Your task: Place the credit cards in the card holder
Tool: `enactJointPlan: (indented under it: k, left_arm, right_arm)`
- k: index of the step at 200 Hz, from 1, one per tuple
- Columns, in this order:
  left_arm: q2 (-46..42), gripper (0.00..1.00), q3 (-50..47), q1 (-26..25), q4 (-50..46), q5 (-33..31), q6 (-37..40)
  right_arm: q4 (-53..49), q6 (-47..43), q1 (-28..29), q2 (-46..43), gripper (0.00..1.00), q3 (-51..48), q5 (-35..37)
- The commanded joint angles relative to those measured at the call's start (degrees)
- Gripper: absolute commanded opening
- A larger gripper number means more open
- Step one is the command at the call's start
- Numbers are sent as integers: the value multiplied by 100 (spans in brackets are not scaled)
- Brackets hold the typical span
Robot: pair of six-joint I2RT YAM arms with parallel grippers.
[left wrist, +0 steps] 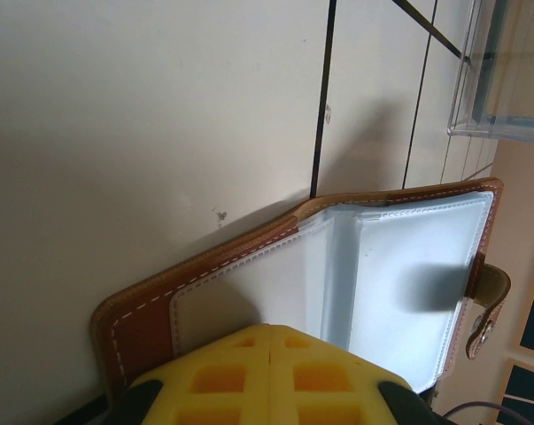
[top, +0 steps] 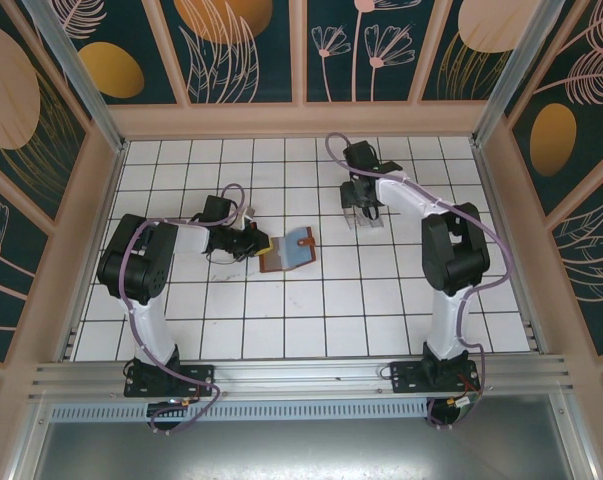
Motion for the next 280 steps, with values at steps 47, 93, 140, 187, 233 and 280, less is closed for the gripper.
enactJointPlan:
  k: [47,93,140,187,233,280]
  left_arm:
    - [-121,2,83,-4,-337,-27,191]
    - [-90,3,72,-8,-338,-44,185]
    - [-53,3,55,-12,-311,-55,192]
    - [-33,3,54,-4,-335,-101,229]
    - [32,3,71,-8,-333,-78,225]
    - [83,3,103,-9,-365,-38,226]
  right_arm:
    - [-169,-52,15,-263,58,-207,1186]
    - [-146,-144,-7,-499,49,-215,1340]
    - [-228,-157,-44,-389,38,-279,1360]
    - [-210,-139,-80,-413,17,-303,1132]
    - [-264,-265,-83,-527,0,-227,1065]
    - [-180,-244,-108,-585,0,-362,936]
